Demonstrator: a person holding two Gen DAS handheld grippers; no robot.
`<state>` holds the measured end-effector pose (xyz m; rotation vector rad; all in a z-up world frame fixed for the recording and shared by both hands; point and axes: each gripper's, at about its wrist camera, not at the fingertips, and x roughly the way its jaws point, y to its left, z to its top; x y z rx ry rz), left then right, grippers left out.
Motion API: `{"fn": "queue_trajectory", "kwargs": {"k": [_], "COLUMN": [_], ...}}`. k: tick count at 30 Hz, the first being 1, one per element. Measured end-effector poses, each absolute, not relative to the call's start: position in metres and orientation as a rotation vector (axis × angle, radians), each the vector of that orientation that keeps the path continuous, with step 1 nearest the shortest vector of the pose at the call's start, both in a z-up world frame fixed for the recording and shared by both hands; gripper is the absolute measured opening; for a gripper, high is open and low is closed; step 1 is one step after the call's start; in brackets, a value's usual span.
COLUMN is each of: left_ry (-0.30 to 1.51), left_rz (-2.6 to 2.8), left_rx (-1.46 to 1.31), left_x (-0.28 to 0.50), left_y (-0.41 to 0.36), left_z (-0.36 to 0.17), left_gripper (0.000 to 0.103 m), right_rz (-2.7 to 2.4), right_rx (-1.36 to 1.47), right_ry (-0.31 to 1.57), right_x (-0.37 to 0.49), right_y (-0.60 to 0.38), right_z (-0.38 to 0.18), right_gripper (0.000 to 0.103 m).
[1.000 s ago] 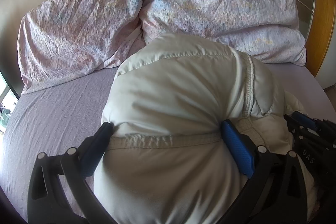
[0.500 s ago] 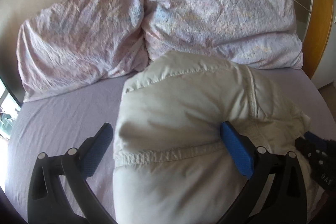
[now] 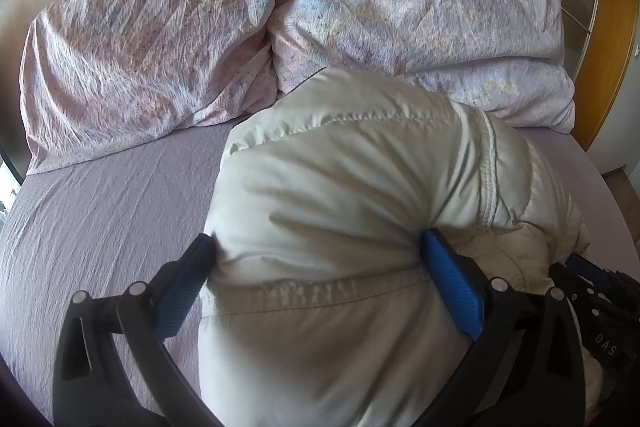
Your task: Fold large clothes
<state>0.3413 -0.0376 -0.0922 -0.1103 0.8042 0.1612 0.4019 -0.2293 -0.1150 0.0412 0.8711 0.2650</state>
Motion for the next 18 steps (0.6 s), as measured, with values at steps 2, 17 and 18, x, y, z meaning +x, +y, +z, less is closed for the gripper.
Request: {"fn": "queue_trajectory", "kwargs": {"k": [2, 17, 18], "left_ry": [0.8, 0.776, 0.775], "left_rz": [0.163, 0.148, 0.146], "left_rx": [-0.107, -0.13, -0.132], "left_x": [0.3409, 0.3423, 0.3436], "left_y": [-0.0378, -0.034, -0.0331], "left_z": [-0.0937, -0.0963, -0.0965], "left_gripper": [0.101, 0.101, 0.101], "right_rz": [0.261, 0.243, 0.242], "right_rx": [0.046, 0.052, 0.053], "right_ry": [0.866, 0.85, 0.849], "right_x": [0.4014, 0.4002, 0.4], "right_y": [-0.2297, -0.2288, -0.2287], "right_z": [-0.1152, -0.1158, -0.1158], "right_gripper": [0.043, 0.043, 0.043]}}
